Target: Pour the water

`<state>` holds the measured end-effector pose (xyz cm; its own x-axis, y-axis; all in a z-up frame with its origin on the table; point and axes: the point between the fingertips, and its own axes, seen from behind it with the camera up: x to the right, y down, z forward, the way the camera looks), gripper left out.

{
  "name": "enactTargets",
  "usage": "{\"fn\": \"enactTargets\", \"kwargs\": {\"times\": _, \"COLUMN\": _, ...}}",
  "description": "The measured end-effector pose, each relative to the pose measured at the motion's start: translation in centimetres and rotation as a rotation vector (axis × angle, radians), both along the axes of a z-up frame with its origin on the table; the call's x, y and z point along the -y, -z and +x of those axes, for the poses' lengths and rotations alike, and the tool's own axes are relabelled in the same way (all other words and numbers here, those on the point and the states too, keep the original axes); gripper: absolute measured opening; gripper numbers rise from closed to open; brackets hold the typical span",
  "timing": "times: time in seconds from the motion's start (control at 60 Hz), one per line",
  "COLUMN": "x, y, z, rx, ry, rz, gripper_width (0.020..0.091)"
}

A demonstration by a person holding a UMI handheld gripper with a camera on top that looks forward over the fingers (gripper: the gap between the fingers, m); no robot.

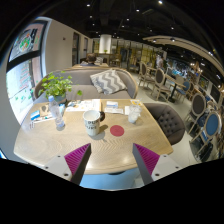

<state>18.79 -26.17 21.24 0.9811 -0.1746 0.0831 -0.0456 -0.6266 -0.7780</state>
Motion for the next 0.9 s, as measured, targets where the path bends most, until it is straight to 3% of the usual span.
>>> {"fn": "enactTargets", "kwargs": {"times": 0.1, "x": 1.5, "y": 0.0, "z": -1.4, "rx": 0.005, "ry": -0.003, "rz": -0.016, "gripper_width": 0.0857}}
{"fn": "enactTargets", "kwargs": {"times": 0.483, "x": -1.0, "y": 2.7, "z": -17.0, "rx": -0.045, "ry": 0.0, "rz": -0.026, "gripper_width": 0.0859}}
{"fn": "enactTargets", "kwargs": {"times": 0.7, "x": -8.0, "y": 3.3, "z": -26.6, "rx": -0.141, "ry": -0.069, "rz": 0.036, "gripper_width": 0.0861}}
{"fn": "enactTargets", "kwargs": {"times": 0.9, "x": -17.2, "y": 4.1, "z": -30.2, "rx": -0.12, "ry": -0.139, "rz": 0.128, "gripper_width": 0.0862}}
